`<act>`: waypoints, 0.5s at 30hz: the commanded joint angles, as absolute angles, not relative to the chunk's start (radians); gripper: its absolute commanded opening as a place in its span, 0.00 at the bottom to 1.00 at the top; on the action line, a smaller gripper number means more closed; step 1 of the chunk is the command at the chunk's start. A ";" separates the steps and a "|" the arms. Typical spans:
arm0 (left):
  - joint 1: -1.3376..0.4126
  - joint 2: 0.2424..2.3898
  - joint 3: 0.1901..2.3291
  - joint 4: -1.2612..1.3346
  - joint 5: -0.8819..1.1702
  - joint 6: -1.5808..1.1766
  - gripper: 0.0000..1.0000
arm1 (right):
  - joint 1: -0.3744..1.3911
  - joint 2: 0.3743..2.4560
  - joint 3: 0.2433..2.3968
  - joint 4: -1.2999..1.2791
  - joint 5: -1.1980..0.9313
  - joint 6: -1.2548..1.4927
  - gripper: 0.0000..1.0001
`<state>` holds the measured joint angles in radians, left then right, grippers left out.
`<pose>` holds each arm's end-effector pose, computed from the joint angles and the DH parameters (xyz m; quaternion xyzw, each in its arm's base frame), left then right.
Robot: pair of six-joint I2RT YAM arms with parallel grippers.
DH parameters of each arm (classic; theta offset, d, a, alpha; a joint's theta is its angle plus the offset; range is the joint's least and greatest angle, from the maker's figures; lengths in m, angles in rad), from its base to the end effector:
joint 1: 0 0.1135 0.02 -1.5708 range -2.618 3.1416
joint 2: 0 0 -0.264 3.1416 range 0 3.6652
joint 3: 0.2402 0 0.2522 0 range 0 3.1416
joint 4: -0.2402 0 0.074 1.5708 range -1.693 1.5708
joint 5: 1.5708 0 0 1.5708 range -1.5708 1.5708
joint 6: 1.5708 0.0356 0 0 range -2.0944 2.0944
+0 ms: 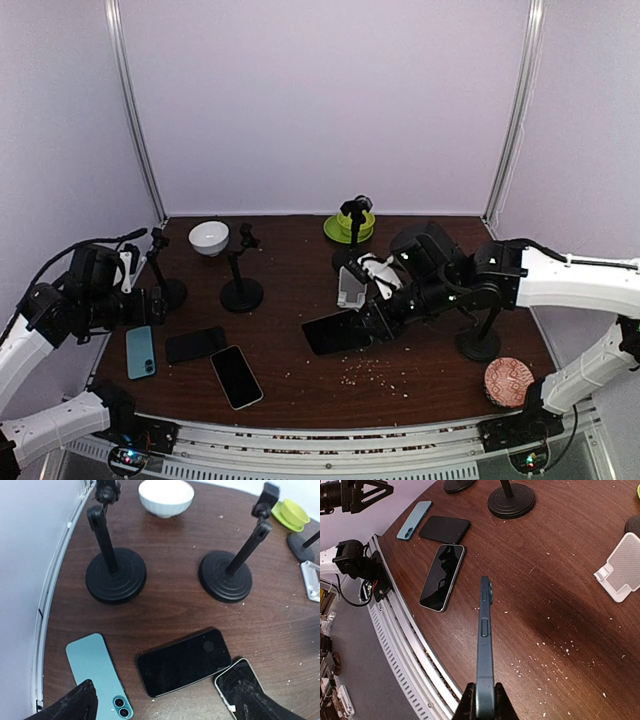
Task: Remove the phone from the phone stand
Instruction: Place the phone at the center of the board.
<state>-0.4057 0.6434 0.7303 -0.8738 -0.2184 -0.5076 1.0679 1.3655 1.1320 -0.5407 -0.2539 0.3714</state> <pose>0.1173 -0.0420 0.2759 -0.0884 0.9153 -0.0770 0.3852 0.1348 0.2636 0.2978 -0.3582 0.8427 0.3413 0.2124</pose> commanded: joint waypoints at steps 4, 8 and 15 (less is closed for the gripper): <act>-0.401 0.752 0.752 -0.866 -0.217 -0.523 0.98 | 0.997 1.503 1.277 -0.471 -0.398 0.531 0.00; -0.401 0.748 0.752 -0.867 -0.219 -0.526 0.98 | 0.991 1.591 1.316 -0.414 -0.438 0.641 0.00; -0.402 0.710 0.742 -0.855 -0.215 -0.522 0.98 | 0.971 1.713 1.398 -0.356 -0.417 0.790 0.00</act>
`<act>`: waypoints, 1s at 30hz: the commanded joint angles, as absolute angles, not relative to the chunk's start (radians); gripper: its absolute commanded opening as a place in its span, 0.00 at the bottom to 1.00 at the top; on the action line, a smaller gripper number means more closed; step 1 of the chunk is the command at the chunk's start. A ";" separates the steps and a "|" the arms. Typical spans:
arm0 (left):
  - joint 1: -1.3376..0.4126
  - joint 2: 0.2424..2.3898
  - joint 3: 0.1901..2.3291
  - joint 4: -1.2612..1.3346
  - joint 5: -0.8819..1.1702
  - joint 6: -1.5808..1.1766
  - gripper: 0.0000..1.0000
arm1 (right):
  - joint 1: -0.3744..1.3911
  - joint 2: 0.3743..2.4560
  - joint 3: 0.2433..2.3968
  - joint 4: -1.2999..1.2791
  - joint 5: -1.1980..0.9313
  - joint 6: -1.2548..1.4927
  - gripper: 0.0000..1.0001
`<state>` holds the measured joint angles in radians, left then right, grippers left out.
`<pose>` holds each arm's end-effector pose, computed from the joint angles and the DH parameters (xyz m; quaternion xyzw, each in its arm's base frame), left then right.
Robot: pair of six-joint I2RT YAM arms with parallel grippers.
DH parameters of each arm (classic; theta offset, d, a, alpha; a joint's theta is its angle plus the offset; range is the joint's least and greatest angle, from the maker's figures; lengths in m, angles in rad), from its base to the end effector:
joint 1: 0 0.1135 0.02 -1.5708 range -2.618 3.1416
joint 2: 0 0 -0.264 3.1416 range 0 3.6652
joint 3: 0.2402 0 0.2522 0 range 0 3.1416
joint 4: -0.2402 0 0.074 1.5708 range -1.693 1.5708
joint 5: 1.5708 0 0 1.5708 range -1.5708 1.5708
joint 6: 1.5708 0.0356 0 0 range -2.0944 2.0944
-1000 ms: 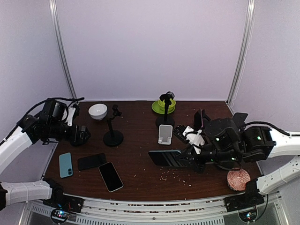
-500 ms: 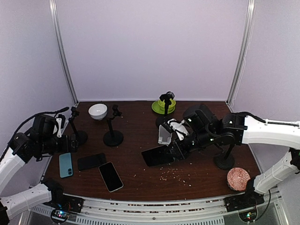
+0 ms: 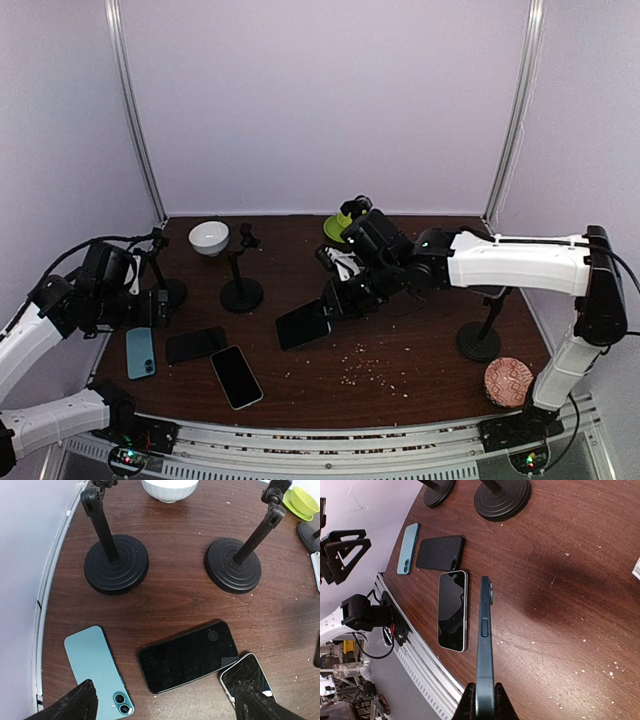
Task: Remove the phone from the phone stand
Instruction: Place the phone at the center of the board.
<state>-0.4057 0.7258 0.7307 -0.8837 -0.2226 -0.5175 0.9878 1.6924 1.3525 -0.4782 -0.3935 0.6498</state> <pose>0.1286 -0.0467 0.2662 -0.0898 0.9314 -0.0566 0.3483 0.1956 0.3214 0.2724 -0.2242 0.8870 0.3874 0.1134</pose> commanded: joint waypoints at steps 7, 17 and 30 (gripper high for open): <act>-0.401 0.684 0.746 -0.858 -0.235 -0.523 0.98 | 0.967 1.778 1.369 -0.223 -0.398 0.971 0.00; -0.402 0.644 0.741 -0.856 -0.244 -0.522 0.98 | 0.967 1.837 1.337 -0.103 -0.393 1.117 0.00; -0.401 0.631 0.737 -0.858 -0.252 -0.523 0.98 | 0.966 1.926 1.346 -0.011 -0.457 1.240 0.00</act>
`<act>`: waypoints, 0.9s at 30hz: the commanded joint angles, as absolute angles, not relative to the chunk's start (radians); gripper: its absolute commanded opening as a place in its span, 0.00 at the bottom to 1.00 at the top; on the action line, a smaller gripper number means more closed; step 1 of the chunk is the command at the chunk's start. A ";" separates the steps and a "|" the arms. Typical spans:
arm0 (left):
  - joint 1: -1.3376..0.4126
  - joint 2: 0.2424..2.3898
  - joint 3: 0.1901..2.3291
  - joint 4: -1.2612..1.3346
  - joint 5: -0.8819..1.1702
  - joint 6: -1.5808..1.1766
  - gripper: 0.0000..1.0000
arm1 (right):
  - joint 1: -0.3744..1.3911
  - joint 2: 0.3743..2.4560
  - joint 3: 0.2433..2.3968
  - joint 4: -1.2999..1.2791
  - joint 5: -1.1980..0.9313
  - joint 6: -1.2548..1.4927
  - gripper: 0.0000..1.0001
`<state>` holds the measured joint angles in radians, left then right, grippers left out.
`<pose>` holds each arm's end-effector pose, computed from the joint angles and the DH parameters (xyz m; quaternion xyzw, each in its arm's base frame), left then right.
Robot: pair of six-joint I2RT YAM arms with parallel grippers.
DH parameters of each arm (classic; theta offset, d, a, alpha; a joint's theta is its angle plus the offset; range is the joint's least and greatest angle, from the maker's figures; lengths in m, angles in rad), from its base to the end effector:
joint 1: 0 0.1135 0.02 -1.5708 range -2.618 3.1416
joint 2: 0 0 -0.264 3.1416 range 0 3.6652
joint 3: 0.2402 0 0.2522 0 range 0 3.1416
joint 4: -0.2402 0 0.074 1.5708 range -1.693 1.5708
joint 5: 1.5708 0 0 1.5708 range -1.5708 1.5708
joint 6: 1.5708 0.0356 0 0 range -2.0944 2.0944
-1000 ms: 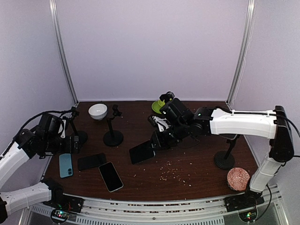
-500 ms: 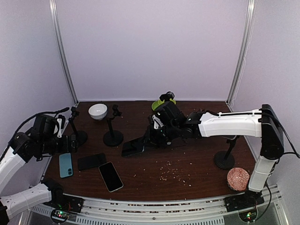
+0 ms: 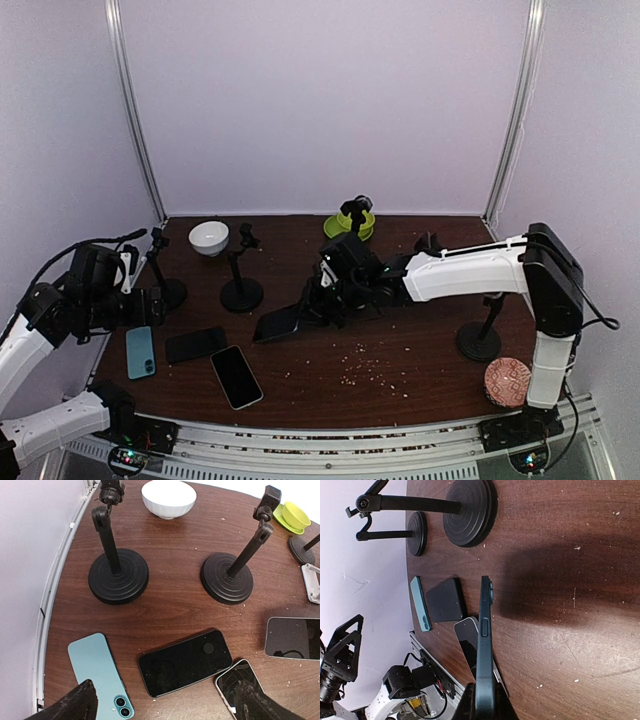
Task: Remove the phone from the phone stand
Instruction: Place the phone at the center of the board.
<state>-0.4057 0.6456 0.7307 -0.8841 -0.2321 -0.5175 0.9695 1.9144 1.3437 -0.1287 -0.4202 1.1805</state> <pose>0.1171 -0.0414 0.2751 -0.0949 0.9164 -0.0705 0.3825 0.2307 0.3620 0.2117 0.0058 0.8910 0.4530 0.0301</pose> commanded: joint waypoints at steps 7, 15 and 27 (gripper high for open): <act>-0.402 0.613 0.730 -0.858 -0.267 -0.523 0.98 | 0.966 1.969 1.377 0.005 -0.457 1.269 0.01; -0.401 0.624 0.730 -0.857 -0.279 -0.524 0.98 | 0.963 2.010 1.373 0.041 -0.473 1.309 0.10; -0.401 0.634 0.727 -0.858 -0.284 -0.523 0.98 | 0.955 2.024 1.363 0.048 -0.474 1.328 0.31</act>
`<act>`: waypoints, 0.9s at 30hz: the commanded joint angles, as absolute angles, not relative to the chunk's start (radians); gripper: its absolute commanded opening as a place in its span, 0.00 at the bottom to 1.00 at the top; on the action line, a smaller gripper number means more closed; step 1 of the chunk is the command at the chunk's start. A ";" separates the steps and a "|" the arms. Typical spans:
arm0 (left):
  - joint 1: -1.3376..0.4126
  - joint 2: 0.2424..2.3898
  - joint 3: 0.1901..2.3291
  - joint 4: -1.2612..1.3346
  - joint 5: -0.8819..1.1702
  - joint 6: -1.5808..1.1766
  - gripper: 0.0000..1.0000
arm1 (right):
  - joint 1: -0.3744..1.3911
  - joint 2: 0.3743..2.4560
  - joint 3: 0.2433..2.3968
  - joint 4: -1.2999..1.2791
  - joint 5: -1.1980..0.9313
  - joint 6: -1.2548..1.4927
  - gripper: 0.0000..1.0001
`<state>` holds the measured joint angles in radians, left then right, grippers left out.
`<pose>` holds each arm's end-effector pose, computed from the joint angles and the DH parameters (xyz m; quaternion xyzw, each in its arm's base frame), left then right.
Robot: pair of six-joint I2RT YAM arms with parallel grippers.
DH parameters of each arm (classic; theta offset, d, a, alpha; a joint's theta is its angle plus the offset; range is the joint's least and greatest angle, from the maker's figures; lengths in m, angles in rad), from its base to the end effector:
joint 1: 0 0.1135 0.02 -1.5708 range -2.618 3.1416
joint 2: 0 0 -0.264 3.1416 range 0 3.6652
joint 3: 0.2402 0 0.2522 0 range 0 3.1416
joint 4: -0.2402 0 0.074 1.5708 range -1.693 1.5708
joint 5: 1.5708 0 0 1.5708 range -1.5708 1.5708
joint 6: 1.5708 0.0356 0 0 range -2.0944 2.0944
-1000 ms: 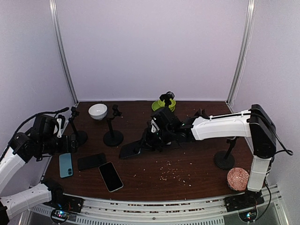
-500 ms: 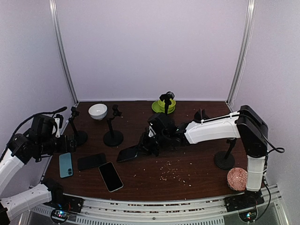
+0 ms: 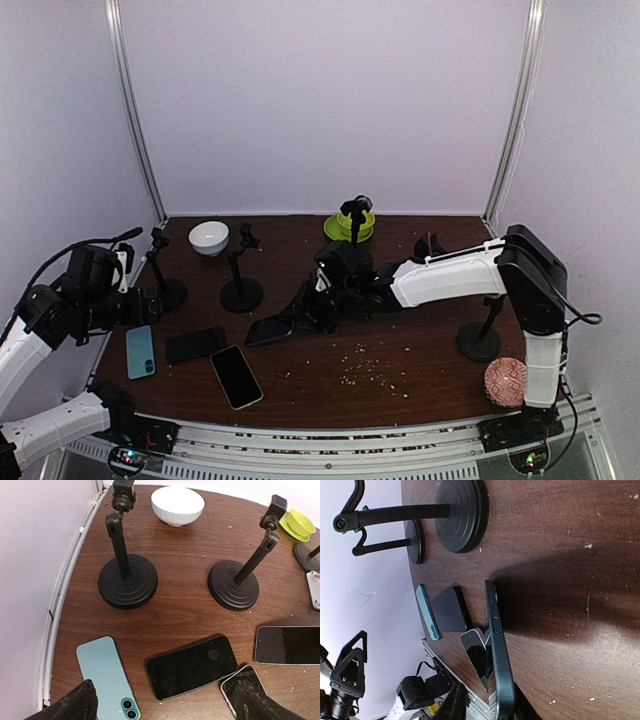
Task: Remove the phone from the phone stand
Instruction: Place the phone at the center of the board.
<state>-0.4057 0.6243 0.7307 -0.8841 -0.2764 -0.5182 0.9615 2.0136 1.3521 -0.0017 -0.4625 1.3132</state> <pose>0.1142 -0.0385 0.2775 -0.1045 0.9092 -0.0568 0.3991 0.2426 0.3754 0.1837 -0.0541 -0.8789 -0.4738 0.0077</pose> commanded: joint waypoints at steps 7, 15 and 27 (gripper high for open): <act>-0.401 0.631 0.726 -0.858 -0.285 -0.525 0.98 | 0.951 2.012 1.337 0.040 -0.471 1.317 0.47; -0.402 0.628 0.726 -0.858 -0.282 -0.523 0.98 | 0.944 1.964 1.287 0.002 -0.457 1.249 0.64; -0.402 0.635 0.726 -0.858 -0.275 -0.523 0.98 | 0.909 1.844 1.343 -0.264 -0.355 1.055 0.99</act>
